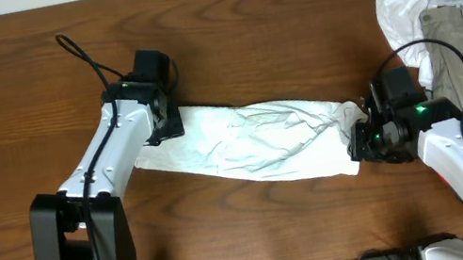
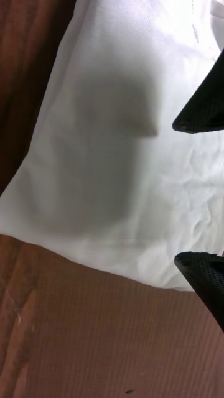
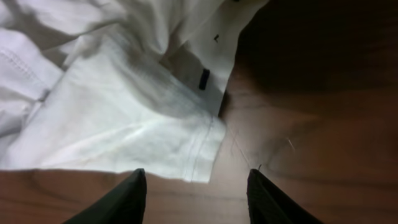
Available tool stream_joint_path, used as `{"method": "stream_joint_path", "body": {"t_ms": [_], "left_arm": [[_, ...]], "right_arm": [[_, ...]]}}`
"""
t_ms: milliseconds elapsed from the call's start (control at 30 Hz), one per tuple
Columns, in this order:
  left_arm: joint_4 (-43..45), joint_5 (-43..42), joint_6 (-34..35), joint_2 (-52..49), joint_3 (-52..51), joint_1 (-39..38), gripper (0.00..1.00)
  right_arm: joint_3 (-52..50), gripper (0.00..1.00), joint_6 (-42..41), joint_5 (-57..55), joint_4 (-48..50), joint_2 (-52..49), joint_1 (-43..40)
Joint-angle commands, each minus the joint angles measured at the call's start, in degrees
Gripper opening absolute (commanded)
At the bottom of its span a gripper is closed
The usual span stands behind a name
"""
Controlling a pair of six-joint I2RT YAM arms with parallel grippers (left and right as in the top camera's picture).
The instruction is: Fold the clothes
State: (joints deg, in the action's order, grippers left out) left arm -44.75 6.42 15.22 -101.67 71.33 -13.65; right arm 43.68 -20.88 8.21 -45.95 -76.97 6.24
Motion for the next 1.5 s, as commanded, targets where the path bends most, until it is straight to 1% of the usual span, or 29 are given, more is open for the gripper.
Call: {"method": "stream_joint_path", "body": {"t_ms": [0,167,333,400,633,833,1200,1233,1267,1300,1333,1367,1400,1433,1467], "left_arm": [[-0.2,0.3,0.5,0.0,0.9,0.0,0.61],[-0.2,0.3,0.5,0.0,0.9,0.0,0.61],[-0.2,0.3,0.5,0.0,0.9,0.0,0.62],[-0.2,0.3,0.5,0.0,0.9,0.0,0.62],[-0.2,0.3,0.5,0.0,0.9,0.0,0.62],[-0.2,0.3,0.5,0.0,0.9,0.0,0.62],[-0.2,0.3,0.5,0.0,0.9,0.0,0.62],[-0.2,0.3,0.5,0.0,0.9,0.0,0.62],[-0.2,0.3,0.5,0.0,0.9,0.0,0.62],[-0.2,0.3,0.5,0.0,0.9,0.0,0.62],[-0.3,0.2,0.5,0.0,0.9,0.0,0.62],[-0.3,0.3,0.5,0.0,0.9,0.0,0.61],[-0.3,0.3,0.5,0.0,0.9,0.0,0.61],[-0.3,0.3,0.5,0.0,0.9,0.0,0.61],[-0.3,0.3,0.5,0.0,0.9,0.0,0.61]], "right_arm": [[-2.0,0.54,-1.9,1.2,1.4,-0.5,-1.1],[-5.0,0.58,-3.6,1.8,6.2,-2.7,-1.9],[-6.4,0.60,-4.0,8.3,13.5,-6.4,-1.9],[-6.4,0.61,-4.8,9.3,15.4,-8.5,-1.9],[-6.4,0.61,-7.0,17.9,24.9,-17.6,-1.9],[-6.4,0.61,-7.8,18.3,28.8,-22.3,-1.8],[-6.4,0.60,-8.8,17.5,34.1,-22.7,-1.8],[-6.4,0.58,-9.4,16.6,34.3,-22.7,-1.8],[-6.4,0.47,-10.0,15.7,34.4,-22.7,-1.8],[-6.4,0.30,-10.4,15.0,34.6,-22.7,-1.8],[-6.4,0.17,-10.4,14.7,34.9,-22.7,-1.8],[-6.4,0.10,-10.3,14.7,35.1,-22.7,-1.8],[-6.4,0.05,-10.2,14.6,35.1,-22.7,-1.8],[-6.4,0.01,-9.7,14.2,35.0,-22.7,-1.9],[-6.3,0.01,-8.2,13.8,35.0,-22.7,-2.0]]}}
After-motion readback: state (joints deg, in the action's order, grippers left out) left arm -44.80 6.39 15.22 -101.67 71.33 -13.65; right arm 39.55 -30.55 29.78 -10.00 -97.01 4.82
